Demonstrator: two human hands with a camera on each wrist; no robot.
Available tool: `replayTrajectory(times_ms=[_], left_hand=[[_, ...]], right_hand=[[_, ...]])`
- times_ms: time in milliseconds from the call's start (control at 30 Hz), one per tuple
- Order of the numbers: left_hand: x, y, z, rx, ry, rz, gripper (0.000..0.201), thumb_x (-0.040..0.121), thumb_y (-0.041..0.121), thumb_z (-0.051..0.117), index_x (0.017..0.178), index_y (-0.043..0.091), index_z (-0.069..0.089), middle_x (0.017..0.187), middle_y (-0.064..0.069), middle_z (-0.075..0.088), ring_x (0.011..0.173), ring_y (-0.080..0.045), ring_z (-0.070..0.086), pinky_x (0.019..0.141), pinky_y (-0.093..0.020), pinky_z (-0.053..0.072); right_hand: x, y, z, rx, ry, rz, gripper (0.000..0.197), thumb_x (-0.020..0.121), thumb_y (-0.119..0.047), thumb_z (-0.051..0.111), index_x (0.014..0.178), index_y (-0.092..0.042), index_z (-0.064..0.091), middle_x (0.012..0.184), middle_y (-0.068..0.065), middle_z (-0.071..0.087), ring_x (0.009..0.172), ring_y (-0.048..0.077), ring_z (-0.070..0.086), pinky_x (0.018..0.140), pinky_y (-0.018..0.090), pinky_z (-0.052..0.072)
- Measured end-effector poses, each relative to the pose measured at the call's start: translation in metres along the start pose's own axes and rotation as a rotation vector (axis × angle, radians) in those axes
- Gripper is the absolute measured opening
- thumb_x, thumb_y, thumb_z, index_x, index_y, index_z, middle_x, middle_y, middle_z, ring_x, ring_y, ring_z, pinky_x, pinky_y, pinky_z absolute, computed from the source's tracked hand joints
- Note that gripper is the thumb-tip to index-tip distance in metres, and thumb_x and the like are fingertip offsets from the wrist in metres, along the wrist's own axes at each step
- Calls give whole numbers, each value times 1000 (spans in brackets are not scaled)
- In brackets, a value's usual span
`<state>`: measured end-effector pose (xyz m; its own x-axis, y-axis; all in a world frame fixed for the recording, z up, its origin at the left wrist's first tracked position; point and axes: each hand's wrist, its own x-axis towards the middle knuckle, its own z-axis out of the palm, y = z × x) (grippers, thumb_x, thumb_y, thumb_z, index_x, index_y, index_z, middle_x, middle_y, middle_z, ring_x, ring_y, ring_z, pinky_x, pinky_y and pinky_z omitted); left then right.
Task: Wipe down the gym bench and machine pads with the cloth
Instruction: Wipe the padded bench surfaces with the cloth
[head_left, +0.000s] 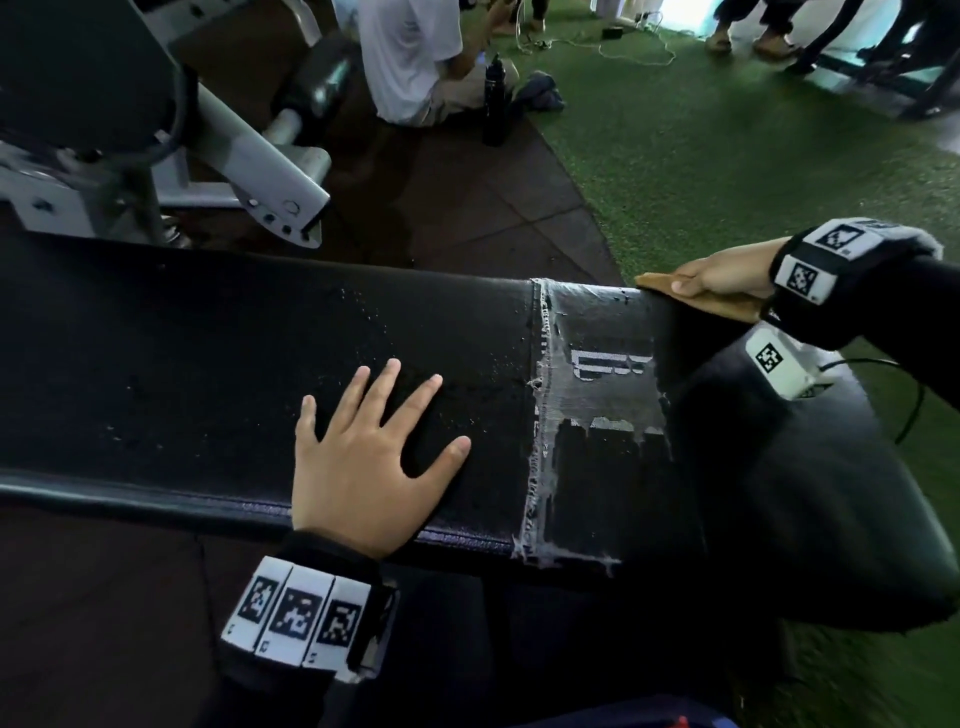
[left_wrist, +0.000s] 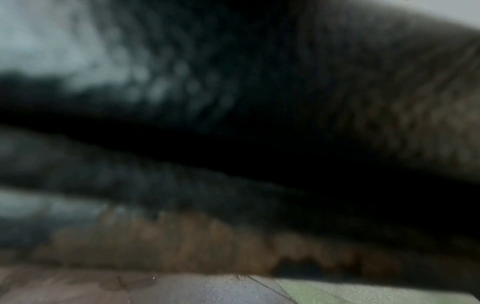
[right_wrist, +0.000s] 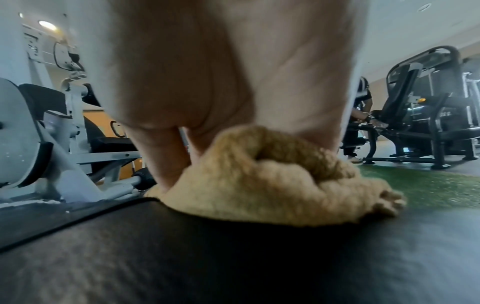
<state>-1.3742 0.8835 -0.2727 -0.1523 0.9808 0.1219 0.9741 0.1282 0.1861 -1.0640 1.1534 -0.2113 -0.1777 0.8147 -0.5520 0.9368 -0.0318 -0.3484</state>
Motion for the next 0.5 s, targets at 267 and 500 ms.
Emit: replayTrajectory(times_ms=[267,500], left_hand=[[0,2,0,-37,12,-19,69,80,81,16,141,51,29,156,13,22,146,-8,9,117,-50,5],[-2,0,-2,-39,10,-24,71,80,82,9,143,53,22,157,15,15,146,-7,2,118,-48,0]], right_hand=[[20,-81,21,-110,1,-101,20,98,-15,38,83,-18,52,77,2,47,67,14,43,61,28,33],[24,-113,31,-190,-95,-241,16,101,-21,35,111,-21,49,94,-2,53,90,15,47,84,32,35]])
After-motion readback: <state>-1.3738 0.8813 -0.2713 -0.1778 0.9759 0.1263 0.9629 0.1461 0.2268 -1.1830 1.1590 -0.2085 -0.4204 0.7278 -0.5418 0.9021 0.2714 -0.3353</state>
